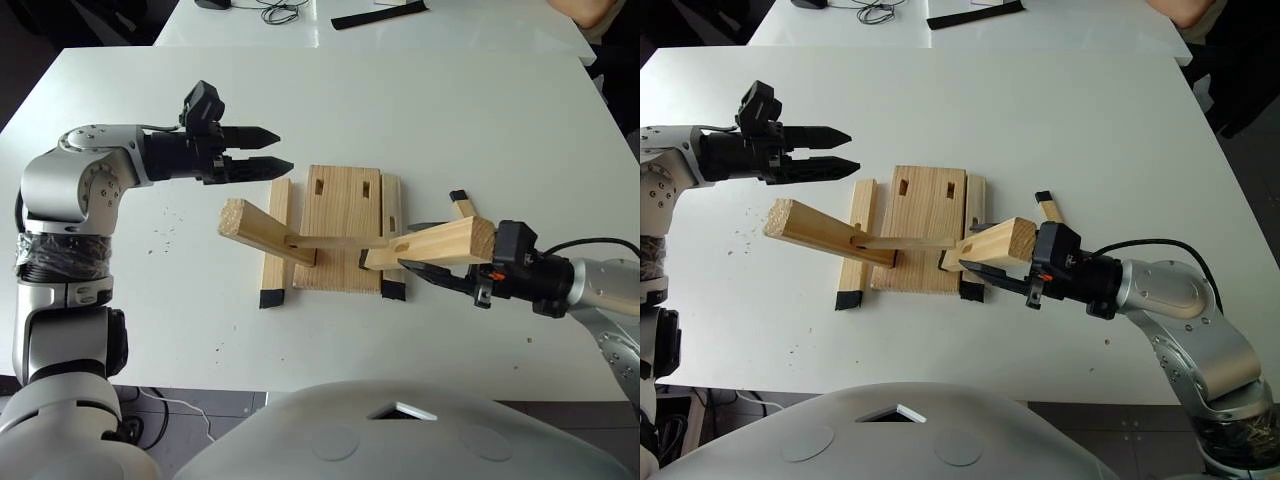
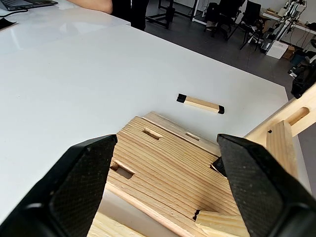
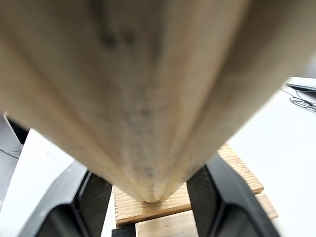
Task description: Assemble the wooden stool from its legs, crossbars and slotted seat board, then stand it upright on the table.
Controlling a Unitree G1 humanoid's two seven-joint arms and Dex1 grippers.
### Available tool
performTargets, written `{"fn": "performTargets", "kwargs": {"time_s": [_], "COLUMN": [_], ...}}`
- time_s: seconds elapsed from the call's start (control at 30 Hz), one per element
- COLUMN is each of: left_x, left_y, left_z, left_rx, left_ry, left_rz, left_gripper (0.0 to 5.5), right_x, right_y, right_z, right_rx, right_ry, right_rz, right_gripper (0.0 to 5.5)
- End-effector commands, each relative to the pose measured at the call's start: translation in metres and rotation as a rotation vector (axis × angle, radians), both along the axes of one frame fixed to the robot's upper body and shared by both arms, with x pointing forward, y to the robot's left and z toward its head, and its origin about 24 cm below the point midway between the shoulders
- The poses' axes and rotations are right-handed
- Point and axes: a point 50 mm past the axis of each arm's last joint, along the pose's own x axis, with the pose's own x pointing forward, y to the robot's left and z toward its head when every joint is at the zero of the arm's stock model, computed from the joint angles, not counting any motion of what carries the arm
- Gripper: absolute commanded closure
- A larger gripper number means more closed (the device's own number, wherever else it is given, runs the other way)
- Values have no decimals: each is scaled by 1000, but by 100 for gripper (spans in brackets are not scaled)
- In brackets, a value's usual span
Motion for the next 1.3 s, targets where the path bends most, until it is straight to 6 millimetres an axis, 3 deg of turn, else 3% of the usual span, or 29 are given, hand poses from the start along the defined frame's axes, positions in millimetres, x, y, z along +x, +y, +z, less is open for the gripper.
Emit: {"fn": "performTargets", "kwargs": {"time_s": [0.03,0.27,0.9,1.07,1.3], "left_x": [-6,-8,-13,-20,-18], "left_y": [0,-4,-16,-19,-21], "left_z": [-1,-2,-6,-12,-16], "left_rx": [-13,-20,-17,-14,2], "left_ry": [1,5,35,65,76], "left_rz": [20,24,-31,-40,-6], "left_gripper": [174,174,174,174,174], "right_x": [-1,0,11,8,21], "right_y": [-11,-17,-9,-7,-4], "right_z": [-14,-17,-22,-31,-40], "right_rx": [-89,-124,-198,-239,-237], "right_ry": [137,164,186,212,254], "right_rz": [2,28,130,151,141], "right_gripper": [350,350,350,350,350]}}
